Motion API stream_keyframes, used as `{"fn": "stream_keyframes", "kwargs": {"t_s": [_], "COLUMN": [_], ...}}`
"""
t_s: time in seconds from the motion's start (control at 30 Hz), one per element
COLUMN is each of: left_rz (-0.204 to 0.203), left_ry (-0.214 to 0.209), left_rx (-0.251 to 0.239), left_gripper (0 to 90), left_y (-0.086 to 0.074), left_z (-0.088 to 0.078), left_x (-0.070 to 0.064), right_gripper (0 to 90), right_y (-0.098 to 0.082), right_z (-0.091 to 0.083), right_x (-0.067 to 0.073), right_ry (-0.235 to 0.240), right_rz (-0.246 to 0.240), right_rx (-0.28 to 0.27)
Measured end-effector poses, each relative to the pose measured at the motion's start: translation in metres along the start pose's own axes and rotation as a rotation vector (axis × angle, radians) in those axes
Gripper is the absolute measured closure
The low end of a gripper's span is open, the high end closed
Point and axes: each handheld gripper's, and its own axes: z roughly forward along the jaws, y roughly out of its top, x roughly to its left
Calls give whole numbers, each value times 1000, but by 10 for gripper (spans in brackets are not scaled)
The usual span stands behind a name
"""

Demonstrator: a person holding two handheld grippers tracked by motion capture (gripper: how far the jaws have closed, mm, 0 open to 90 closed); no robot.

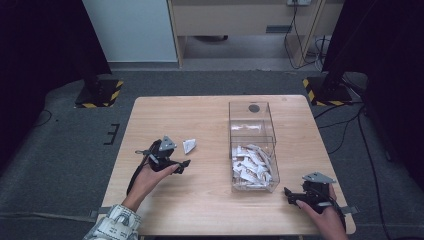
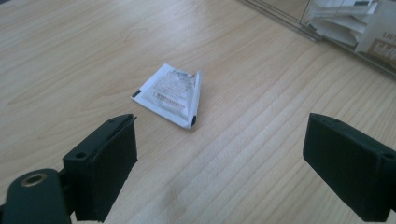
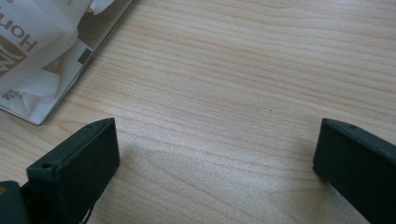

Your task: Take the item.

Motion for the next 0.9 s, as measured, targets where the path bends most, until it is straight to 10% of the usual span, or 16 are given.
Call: {"fn": "stream_keyframes", "kwargs": {"t_s": [0.9], "left_rz": [-46], "left_ry": [8], "left_rx": [101], "left_gripper": [35], "left_y": [-69], "left_z": [-10], "left_x": [5], "right_gripper": [8], "right_y": [0], "right_z": [0], "right_x": [0], "right_ry": [0], "right_rz": [2], "right_rx": [1]}}
